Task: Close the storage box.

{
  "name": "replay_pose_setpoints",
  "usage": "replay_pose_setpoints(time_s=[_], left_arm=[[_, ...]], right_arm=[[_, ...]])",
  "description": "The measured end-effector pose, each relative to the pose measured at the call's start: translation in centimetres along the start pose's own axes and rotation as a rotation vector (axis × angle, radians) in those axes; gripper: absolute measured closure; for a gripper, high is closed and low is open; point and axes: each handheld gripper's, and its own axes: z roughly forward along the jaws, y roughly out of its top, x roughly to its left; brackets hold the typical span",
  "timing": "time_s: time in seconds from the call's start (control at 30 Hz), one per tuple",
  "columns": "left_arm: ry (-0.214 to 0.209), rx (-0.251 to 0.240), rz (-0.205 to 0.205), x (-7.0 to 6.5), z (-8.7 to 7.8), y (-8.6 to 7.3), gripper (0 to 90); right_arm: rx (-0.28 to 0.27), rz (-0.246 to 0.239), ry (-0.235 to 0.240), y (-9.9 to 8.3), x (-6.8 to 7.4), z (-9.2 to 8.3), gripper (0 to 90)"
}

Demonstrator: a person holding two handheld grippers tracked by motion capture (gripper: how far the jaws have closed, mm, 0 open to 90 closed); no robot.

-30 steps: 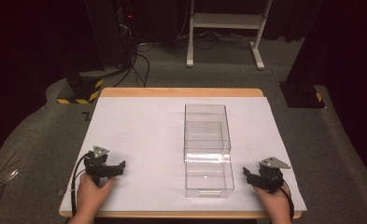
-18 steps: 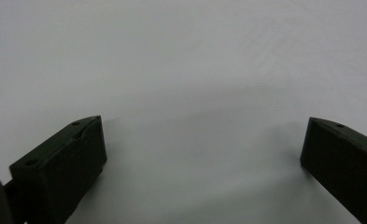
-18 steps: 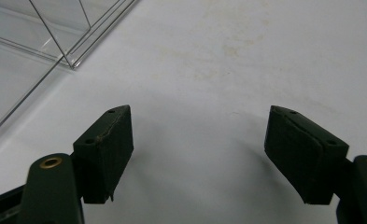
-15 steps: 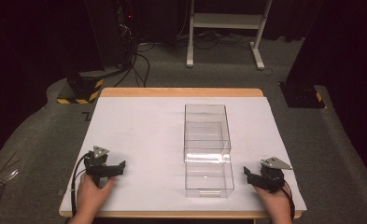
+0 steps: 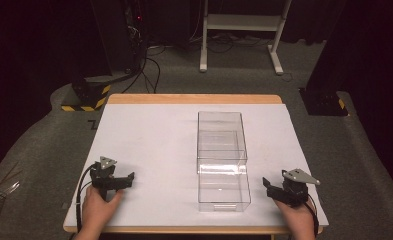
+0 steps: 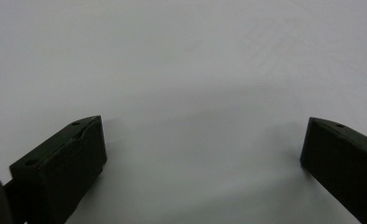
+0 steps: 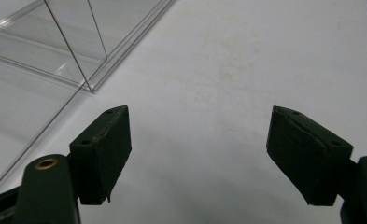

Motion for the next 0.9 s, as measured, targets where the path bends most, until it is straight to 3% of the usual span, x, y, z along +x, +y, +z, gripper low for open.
replay_pose_setpoints(time_s=[0.9], left_arm=[[0.0,-0.001,-0.001,0.0,0.0,0.0,0.4]], right_arm=[[-0.113,-0.015,0.042,1.7,1.4,-3.1,22.1]])
